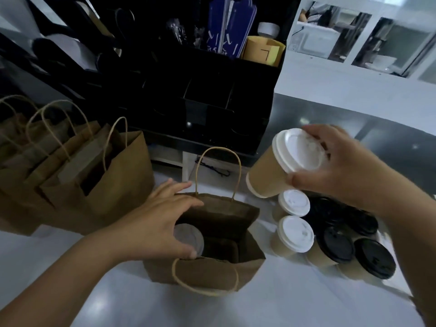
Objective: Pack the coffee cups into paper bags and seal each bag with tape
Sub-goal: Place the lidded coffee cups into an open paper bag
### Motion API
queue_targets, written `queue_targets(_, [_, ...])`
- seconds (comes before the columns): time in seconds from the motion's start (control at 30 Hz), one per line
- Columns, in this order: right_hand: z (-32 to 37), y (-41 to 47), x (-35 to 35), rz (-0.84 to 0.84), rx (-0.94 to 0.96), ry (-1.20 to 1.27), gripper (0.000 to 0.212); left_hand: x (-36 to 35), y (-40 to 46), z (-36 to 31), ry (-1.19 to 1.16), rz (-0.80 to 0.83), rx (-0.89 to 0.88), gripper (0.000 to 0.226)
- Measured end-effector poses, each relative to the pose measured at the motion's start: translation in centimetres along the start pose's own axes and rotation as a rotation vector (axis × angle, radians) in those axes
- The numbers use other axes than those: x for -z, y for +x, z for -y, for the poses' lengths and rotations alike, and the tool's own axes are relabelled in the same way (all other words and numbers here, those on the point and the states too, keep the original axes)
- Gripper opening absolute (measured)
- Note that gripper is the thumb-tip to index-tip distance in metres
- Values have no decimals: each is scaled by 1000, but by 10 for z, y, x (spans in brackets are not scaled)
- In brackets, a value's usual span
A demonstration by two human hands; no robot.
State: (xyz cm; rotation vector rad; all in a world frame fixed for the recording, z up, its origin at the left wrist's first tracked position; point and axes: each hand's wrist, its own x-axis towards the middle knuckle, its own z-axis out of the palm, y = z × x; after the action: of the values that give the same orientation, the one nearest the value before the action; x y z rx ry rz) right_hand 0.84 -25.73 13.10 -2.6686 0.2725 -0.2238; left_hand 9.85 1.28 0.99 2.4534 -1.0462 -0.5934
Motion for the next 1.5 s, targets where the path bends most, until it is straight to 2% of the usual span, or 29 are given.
queue_targets(0.1, [26, -13, 10, 121, 39, 85, 72, 0, 0, 1, -2, 3, 6, 95])
queue_targets(0.17, [38, -16, -2, 207, 52, 76, 74, 0, 0, 1, 3, 5, 0, 99])
queue_targets(0.37, [51, -9, -74, 401, 56, -93, 88, -1, 1, 2, 36, -19, -20, 119])
queue_targets(0.57, [43, -6, -96, 555, 64, -264, 94, -1, -1, 3, 56, 21, -8, 122])
queue_targets(0.87, [39, -12, -112, 632, 244, -669, 88, -1, -3, 4, 80, 34, -32, 121])
queue_targets(1.1, [31, -3, -136, 768, 137, -657, 85, -1, -5, 3, 88, 39, -40, 120])
queue_targets(1.5, [32, 2, -160, 868, 120, -719, 94, 0, -6, 1, 106, 48, -36, 119])
